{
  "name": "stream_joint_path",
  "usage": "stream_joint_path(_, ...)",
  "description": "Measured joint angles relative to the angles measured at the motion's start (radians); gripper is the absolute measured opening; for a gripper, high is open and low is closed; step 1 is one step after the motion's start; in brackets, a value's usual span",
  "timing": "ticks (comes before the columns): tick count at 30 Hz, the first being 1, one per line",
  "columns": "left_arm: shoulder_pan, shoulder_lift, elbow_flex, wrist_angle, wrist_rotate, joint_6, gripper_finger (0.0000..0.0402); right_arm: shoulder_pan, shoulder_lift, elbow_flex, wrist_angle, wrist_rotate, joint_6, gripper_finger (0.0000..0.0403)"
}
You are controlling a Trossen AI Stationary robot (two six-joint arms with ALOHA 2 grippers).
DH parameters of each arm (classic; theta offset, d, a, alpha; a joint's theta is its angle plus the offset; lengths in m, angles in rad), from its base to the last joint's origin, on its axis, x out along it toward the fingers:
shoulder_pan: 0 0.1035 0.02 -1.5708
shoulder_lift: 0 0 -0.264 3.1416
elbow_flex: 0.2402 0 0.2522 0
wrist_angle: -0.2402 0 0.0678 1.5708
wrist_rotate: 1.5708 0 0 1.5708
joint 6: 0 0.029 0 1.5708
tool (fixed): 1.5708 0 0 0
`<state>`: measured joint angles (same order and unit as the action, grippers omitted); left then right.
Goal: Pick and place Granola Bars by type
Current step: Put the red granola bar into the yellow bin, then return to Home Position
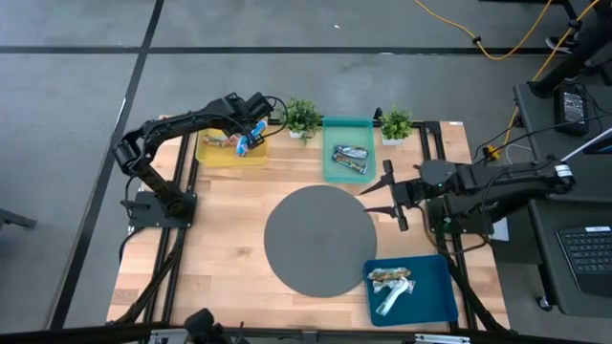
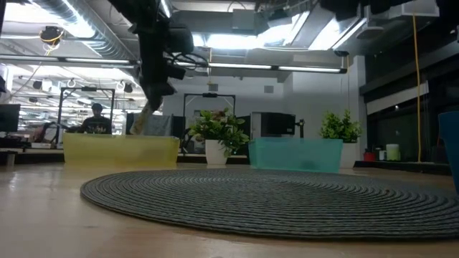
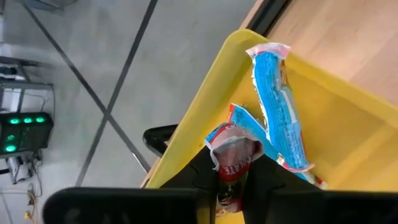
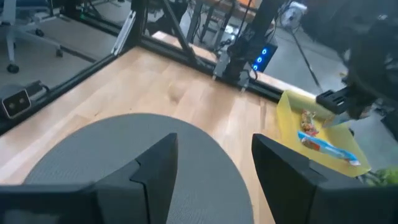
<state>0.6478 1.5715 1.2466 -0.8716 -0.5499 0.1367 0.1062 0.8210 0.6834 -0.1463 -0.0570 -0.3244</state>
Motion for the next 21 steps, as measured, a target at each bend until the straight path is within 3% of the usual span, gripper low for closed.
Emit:
stream_joint_path(10, -0.011, 0.0, 0.004, -0.058, -0.029, -0.002, 0.0119, 0.0, 0.102, 0.0, 0.029, 0.0, -0.002, 0.0209)
stream_joint_path(21, -0.05, 0.0, 0.004, -0.064, -0.196, 0.003, 0.0249, -0.004, 0.148, 0.0, 0.073, -0.051, 0.001, 0.0209)
